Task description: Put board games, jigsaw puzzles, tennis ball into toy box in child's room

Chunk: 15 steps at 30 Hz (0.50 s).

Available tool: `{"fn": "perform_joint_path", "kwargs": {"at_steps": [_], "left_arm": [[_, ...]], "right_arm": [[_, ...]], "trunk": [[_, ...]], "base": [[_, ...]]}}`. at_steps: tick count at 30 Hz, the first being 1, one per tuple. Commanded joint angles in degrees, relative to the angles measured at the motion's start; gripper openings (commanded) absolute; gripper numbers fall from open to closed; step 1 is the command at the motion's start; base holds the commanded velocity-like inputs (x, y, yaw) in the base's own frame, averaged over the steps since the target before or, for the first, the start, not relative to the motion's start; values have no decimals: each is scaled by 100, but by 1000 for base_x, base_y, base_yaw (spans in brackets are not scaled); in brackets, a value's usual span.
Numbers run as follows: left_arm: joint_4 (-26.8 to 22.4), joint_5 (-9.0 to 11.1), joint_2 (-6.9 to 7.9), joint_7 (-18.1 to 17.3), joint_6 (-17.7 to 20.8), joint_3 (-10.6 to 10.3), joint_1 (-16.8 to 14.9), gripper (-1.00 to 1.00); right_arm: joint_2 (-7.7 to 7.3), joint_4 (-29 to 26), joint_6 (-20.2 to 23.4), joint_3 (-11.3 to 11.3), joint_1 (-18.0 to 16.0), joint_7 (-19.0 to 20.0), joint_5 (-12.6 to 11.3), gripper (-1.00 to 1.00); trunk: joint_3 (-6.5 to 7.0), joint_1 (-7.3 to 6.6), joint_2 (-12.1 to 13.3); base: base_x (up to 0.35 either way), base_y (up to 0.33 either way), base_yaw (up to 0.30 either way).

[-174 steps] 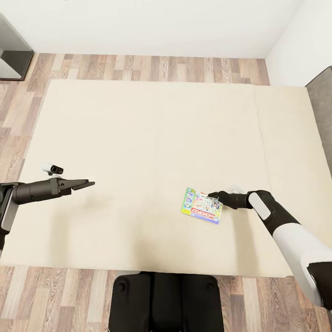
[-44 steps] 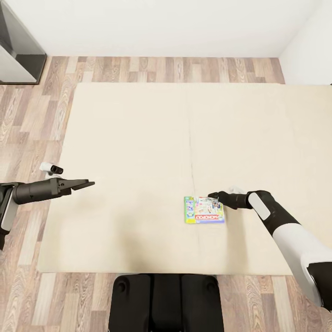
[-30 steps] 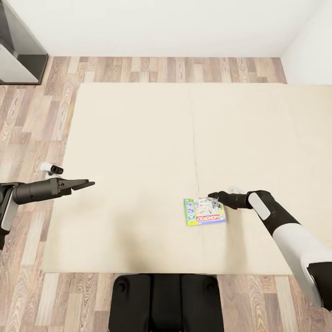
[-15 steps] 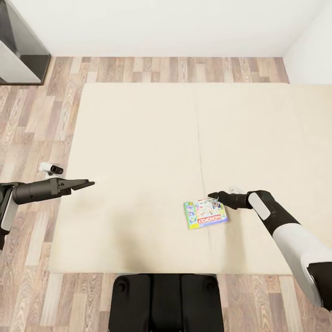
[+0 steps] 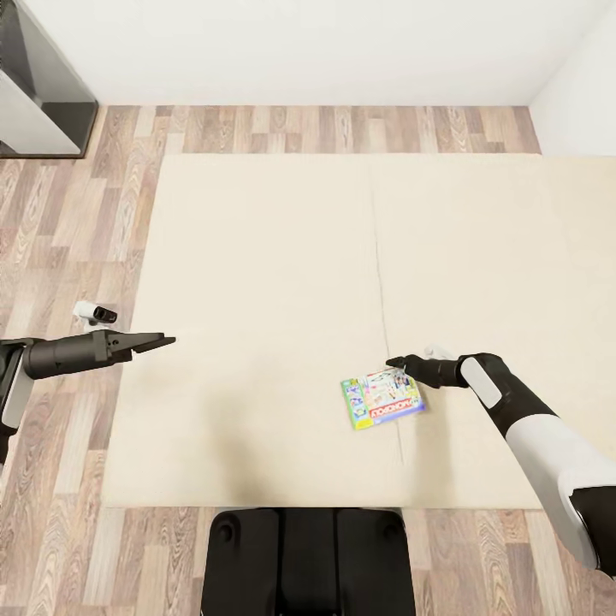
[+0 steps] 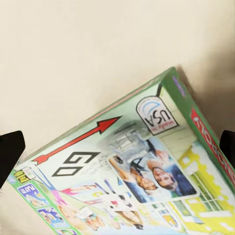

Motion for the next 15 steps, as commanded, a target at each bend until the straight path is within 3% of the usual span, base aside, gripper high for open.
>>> {"fn": "perform_joint_path", "kwargs": {"at_steps": [1,15], "left_arm": [[1,-2,0,-23,61,-4,-2,100],[1,-2,-3,-23,58,-2,-2,100]], "right_arm": [[-6,-5,9,22,-3,28,22,100],[-6,-7,9,13,-3,30,18,100]], "trunk": [[-6,3,-9],[-6,3,-9]], "base": [[0,136,0],[0,65,0]]}}
